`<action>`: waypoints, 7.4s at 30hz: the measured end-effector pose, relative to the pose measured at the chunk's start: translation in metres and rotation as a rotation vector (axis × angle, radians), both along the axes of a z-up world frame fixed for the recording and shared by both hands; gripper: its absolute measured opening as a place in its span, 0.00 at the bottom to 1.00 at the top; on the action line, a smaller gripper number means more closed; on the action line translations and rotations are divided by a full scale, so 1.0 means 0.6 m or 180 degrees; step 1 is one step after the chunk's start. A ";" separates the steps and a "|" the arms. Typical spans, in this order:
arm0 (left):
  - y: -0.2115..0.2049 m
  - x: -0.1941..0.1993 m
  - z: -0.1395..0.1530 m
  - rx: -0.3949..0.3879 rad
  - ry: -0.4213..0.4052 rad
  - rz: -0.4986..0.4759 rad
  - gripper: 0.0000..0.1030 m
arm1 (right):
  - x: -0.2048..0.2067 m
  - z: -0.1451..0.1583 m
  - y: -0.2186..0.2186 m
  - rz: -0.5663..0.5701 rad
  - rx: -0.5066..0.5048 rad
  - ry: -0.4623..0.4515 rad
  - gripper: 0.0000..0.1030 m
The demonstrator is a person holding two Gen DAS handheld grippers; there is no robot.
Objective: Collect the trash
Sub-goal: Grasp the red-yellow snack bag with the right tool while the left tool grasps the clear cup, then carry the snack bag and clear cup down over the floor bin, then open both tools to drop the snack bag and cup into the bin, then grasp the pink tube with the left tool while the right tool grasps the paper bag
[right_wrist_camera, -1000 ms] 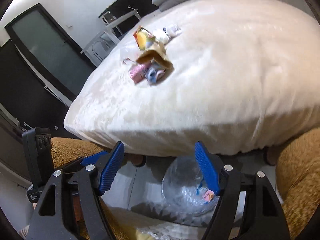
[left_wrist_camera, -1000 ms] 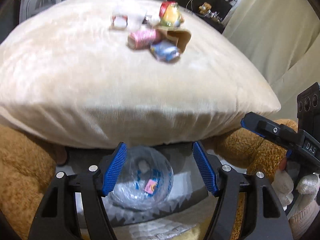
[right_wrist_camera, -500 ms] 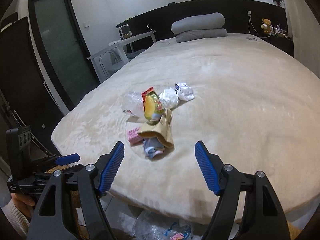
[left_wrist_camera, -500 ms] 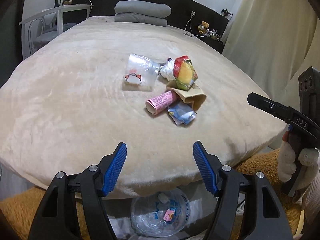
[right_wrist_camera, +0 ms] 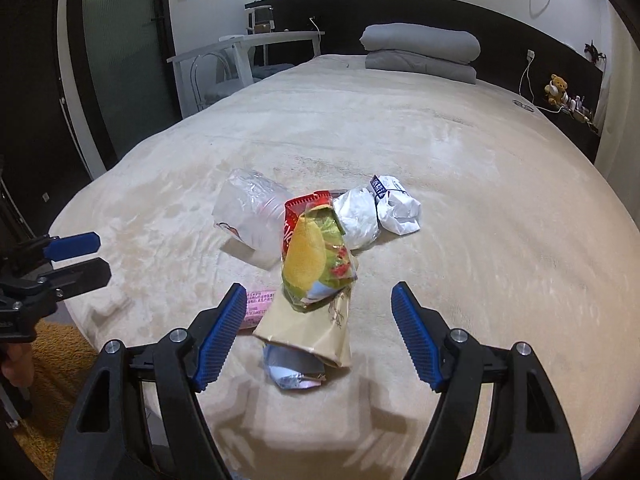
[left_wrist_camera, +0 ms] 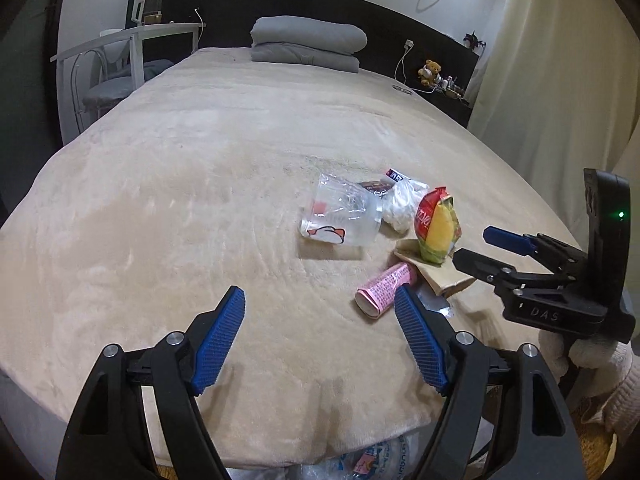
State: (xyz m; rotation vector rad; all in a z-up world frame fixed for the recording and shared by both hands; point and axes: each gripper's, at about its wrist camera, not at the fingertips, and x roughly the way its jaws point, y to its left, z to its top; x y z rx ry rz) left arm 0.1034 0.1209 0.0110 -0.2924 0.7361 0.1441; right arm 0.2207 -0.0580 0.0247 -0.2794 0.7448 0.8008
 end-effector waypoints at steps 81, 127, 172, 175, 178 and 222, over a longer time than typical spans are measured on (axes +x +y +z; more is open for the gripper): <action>-0.051 0.157 -0.011 0.0488 0.0044 -0.0072 0.67 | -0.005 0.029 -0.165 -0.0267 0.0513 0.0284 0.46; -0.202 -0.197 -0.029 -0.0424 -0.0505 -0.0419 0.67 | -0.246 -0.036 -0.267 -0.0040 0.0785 0.1023 0.46; -0.204 -0.123 -0.309 -0.1290 0.1795 -0.0342 0.82 | -0.176 -0.259 -0.204 -0.0591 -0.0159 0.2666 0.60; -0.206 -0.124 -0.308 -0.1264 0.1787 -0.0345 0.82 | -0.173 -0.257 -0.211 -0.0625 -0.0124 0.2685 0.60; -0.205 -0.124 -0.307 -0.1274 0.1764 -0.0316 0.82 | -0.173 -0.254 -0.215 -0.0623 -0.0090 0.2678 0.60; -0.141 -0.035 -0.019 0.0587 0.0033 -0.0910 0.82 | -0.010 -0.005 -0.183 0.0074 0.0890 0.1196 0.60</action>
